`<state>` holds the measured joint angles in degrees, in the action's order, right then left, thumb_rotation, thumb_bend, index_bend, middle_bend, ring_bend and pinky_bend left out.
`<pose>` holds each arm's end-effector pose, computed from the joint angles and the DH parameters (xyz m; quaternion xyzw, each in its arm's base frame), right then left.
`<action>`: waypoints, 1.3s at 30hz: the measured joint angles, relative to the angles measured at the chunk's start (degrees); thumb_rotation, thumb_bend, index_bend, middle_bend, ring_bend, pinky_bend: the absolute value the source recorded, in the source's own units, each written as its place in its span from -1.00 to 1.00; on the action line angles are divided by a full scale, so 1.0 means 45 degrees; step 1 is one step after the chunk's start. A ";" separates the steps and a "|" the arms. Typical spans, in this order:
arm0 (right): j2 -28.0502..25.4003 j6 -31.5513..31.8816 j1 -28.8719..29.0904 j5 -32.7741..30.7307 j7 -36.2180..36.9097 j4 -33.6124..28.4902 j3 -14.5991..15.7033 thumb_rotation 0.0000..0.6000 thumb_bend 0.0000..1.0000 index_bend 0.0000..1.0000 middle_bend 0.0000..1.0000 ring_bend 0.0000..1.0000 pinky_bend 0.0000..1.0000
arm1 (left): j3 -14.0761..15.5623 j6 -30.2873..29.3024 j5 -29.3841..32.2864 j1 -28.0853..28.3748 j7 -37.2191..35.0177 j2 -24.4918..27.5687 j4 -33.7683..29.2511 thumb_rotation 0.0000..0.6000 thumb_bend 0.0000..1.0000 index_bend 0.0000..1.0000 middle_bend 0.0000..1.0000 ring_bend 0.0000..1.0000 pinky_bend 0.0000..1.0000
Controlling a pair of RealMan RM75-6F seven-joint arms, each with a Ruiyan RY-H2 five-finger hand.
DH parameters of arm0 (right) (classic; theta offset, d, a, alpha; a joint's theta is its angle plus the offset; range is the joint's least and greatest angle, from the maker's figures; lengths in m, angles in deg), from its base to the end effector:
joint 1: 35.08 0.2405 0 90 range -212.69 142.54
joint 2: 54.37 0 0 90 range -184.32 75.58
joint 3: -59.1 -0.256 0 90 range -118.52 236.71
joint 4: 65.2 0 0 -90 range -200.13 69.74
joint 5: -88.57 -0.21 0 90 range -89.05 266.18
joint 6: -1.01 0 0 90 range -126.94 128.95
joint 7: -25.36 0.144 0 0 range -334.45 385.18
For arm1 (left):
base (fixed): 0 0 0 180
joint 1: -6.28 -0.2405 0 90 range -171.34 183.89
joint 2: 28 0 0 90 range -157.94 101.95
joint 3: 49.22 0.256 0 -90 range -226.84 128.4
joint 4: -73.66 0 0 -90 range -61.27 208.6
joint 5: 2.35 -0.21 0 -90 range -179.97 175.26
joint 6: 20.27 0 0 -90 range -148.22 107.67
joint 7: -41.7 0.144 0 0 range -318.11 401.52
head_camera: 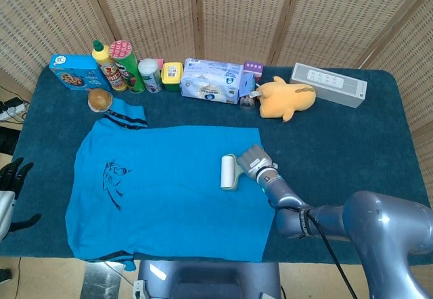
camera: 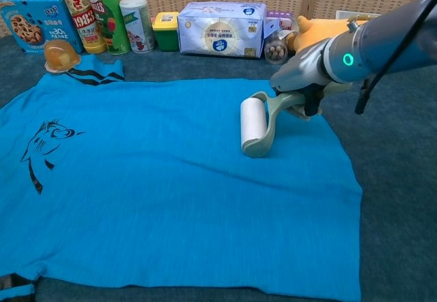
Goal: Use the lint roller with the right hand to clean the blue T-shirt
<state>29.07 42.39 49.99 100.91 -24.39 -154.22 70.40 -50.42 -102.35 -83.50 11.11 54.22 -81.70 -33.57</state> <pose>-0.0752 -0.3830 -0.0312 0.8862 -0.2253 0.0622 0.3999 -0.2870 0.1704 0.1844 -0.6181 -0.3872 -0.3073 0.6112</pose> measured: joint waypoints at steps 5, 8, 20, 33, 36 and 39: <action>0.0559 0.0274 0.0549 -0.0915 -0.0478 0.0082 -0.0179 1.00 1.00 0.35 0.42 0.82 1.00 | 0.0016 0.0082 -0.0015 0.0035 -0.0023 0.0029 0.0004 1.00 -0.77 -1.00 -1.00 -1.00 -0.82; 0.0921 0.0380 0.0944 -0.1474 -0.0821 0.0176 -0.0322 1.00 1.00 0.35 0.42 0.82 1.00 | 0.0030 0.0096 -0.0034 0.0040 -0.0056 0.0050 0.0004 1.00 -0.77 -1.00 -1.00 -1.00 -0.82; 0.2233 0.0852 0.2254 -0.3356 -0.2270 0.0625 -0.0880 1.00 1.00 0.35 0.42 0.82 1.00 | 0.0081 0.0160 -0.0135 0.0063 -0.0173 0.0108 0.0039 1.00 -0.77 -1.00 -1.00 -1.00 -0.82; 0.2367 0.1017 0.2716 -0.4193 -0.3196 0.0598 -0.0916 1.00 1.00 0.35 0.42 0.82 1.00 | 0.0141 0.0224 -0.0233 0.0086 -0.0194 0.0124 0.0108 1.00 -0.77 -1.00 -1.00 -1.00 -0.82; 0.2169 0.0957 0.2608 -0.4280 -0.3320 0.0533 -0.0650 1.00 1.00 0.35 0.42 0.82 1.00 | 0.0151 0.0243 -0.0226 0.0097 -0.0083 0.0083 0.0103 1.00 -0.77 -1.00 -1.00 -1.00 -0.82; 0.1980 0.0842 0.2463 -0.4375 -0.3465 0.0501 -0.0250 1.00 1.00 0.35 0.42 0.82 1.00 | 0.0149 0.0263 -0.0174 0.0112 0.0099 0.0021 0.0079 1.00 -0.77 -1.00 -1.00 -1.00 -0.82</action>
<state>37.98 46.18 61.08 81.22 -39.98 -151.97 69.27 -49.75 -101.17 -84.29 11.61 54.67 -81.60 -33.21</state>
